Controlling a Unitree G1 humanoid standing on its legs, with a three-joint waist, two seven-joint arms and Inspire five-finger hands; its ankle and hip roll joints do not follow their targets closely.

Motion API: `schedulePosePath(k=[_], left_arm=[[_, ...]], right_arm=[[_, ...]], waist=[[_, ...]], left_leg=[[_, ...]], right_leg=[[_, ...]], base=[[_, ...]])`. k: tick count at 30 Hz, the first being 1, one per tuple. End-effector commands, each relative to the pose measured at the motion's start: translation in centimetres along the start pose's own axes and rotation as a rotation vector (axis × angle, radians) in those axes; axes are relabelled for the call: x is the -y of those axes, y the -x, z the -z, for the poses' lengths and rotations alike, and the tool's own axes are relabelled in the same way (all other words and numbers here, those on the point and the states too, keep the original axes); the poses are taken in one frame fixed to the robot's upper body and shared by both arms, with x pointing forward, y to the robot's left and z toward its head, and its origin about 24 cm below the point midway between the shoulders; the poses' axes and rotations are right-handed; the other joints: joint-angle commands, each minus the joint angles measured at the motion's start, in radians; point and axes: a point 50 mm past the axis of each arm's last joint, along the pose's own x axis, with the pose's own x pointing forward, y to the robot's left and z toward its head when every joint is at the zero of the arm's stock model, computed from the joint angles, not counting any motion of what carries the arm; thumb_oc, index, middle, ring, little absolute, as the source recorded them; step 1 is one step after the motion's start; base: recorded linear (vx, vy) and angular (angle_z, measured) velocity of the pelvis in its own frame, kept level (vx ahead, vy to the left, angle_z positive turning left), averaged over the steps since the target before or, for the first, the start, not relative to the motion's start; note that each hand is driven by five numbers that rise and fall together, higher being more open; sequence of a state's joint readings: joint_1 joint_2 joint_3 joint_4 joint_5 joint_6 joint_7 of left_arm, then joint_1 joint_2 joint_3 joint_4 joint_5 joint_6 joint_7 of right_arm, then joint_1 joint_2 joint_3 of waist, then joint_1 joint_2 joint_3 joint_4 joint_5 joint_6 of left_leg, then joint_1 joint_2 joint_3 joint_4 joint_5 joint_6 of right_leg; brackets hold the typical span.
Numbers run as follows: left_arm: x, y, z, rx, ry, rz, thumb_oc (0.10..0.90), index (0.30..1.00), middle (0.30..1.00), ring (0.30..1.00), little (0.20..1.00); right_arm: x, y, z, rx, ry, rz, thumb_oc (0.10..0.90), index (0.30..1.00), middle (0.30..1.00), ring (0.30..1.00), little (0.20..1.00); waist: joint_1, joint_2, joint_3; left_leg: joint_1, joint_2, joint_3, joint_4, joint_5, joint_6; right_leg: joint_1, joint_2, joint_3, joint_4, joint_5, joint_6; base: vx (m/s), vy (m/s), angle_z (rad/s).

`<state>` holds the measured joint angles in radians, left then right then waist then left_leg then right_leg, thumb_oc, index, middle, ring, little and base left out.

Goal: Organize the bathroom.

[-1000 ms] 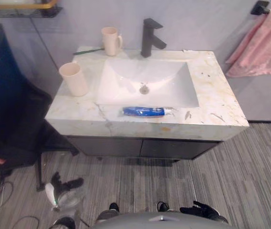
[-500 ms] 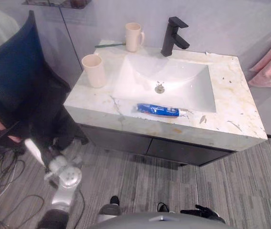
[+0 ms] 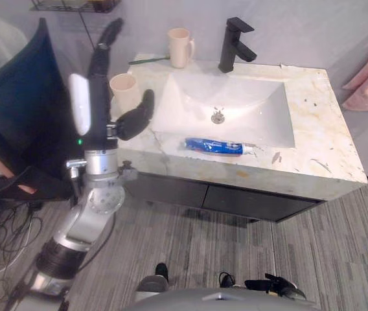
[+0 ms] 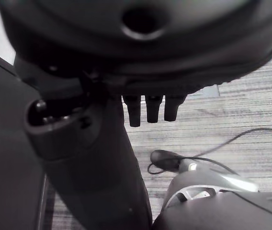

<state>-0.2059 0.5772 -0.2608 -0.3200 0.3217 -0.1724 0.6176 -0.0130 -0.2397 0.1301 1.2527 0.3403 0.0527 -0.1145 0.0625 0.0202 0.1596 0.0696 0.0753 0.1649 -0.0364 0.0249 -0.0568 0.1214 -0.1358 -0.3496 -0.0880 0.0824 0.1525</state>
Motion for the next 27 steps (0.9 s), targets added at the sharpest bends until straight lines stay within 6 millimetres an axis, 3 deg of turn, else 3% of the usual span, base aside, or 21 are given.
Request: schedulePosePath(k=[1, 10, 15, 23, 27], left_arm=[[-0.5, -3.8, -4.4, 0.254, 0.074, 0.025, 0.800, 0.900, 0.900, 0.900, 0.900], [1.2, -5.8, -4.5, 0.281, -0.090, 0.298, 0.800, 0.900, 0.900, 0.900, 0.900], [1.8, -6.6, -2.1, 0.120, -0.133, 0.582, 0.800, 0.900, 0.900, 0.900, 0.900], [2.6, -7.1, 1.8, -0.116, -0.084, 0.808, 0.800, 0.900, 0.900, 0.900, 0.900], [2.5, -7.5, 2.8, -0.155, -0.114, 0.846, 0.800, 0.900, 0.900, 0.900, 0.900]], right_arm=[[1.8, -0.2, -0.9, 0.000, 0.075, 0.056, 0.800, 0.900, 0.900, 0.900, 0.900], [2.0, -0.2, -1.4, 0.002, 0.110, 0.051, 0.800, 0.900, 0.900, 0.900, 0.900], [2.7, -0.2, -1.6, -0.013, 0.131, 0.063, 0.800, 0.900, 0.900, 0.900, 0.900], [3.6, -0.2, -2.1, -0.016, 0.132, 0.078, 0.800, 0.900, 0.900, 0.900, 0.900], [3.9, -0.2, -2.3, -0.013, 0.138, 0.083, 0.800, 0.900, 0.900, 0.900, 0.900]], waist=[[-0.016, -0.015, -0.032], [-0.049, 0.007, -0.047], [-0.067, 0.027, -0.044], [-0.090, 0.045, -0.044], [-0.099, 0.044, -0.042]], left_leg=[[-0.027, -0.032, -0.089, 0.059, -0.077, -0.052], [-0.013, -0.029, -0.065, 0.058, -0.076, -0.055], [-0.013, -0.028, -0.046, 0.065, -0.071, -0.058], [-0.017, -0.027, -0.022, 0.078, -0.068, -0.055], [-0.022, -0.027, -0.014, 0.087, -0.067, -0.054]], right_leg=[[0.009, 0.065, 0.011, 0.009, -0.114, -0.021], [0.014, 0.069, 0.038, 0.004, -0.116, -0.014], [0.015, 0.065, 0.045, 0.003, -0.114, -0.008], [0.018, 0.064, 0.050, 0.005, -0.116, -0.008], [0.018, 0.064, 0.052, 0.006, -0.115, -0.009]], base=[[0.00, 0.005, -0.04], [0.01, -0.001, -0.07], [0.01, 0.014, -0.11], [0.01, 0.016, -0.06], [0.00, -0.001, -0.01]])
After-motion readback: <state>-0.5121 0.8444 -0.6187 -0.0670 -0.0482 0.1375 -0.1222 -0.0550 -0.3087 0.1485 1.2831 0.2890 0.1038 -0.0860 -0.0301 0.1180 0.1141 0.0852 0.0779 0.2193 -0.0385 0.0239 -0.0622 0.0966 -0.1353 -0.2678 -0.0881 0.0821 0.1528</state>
